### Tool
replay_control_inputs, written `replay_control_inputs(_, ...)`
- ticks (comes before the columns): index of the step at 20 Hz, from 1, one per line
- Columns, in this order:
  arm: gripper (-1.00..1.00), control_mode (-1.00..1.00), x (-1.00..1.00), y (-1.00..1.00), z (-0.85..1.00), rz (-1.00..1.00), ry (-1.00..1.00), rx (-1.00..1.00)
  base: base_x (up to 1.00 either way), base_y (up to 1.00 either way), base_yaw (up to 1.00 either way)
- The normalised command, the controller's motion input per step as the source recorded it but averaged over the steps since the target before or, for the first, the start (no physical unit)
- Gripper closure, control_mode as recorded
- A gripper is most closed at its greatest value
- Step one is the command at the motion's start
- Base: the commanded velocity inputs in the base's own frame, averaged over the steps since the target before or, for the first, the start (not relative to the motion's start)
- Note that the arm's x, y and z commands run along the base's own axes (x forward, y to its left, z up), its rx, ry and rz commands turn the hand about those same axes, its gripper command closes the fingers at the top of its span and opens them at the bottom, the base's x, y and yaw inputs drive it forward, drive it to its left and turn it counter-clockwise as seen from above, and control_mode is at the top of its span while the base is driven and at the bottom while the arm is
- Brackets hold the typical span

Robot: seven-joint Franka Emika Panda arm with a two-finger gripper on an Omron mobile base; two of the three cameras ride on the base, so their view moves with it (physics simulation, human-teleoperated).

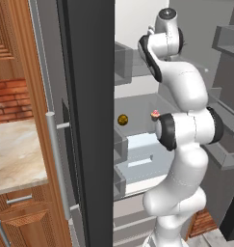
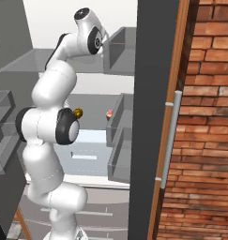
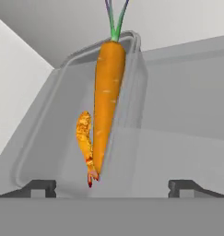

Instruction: Place the tupperware on the top shelf of the fridge. Make space for the tupperware among the existing items by rearranging them on the shelves if needed. Close the fridge door when finished.

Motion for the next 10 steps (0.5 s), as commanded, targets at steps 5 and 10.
replay_control_inputs(5, -1.00, -1.00, -0.83, 0.39, -0.24, 0.01, -0.22, -0.12, 0.00, 0.00, 0.00)
replay_control_inputs(10, -1.00, -1.00, -0.98, 0.28, 0.09, 0.08, -0.08, -0.08, 0.00, 0.00, 0.00)
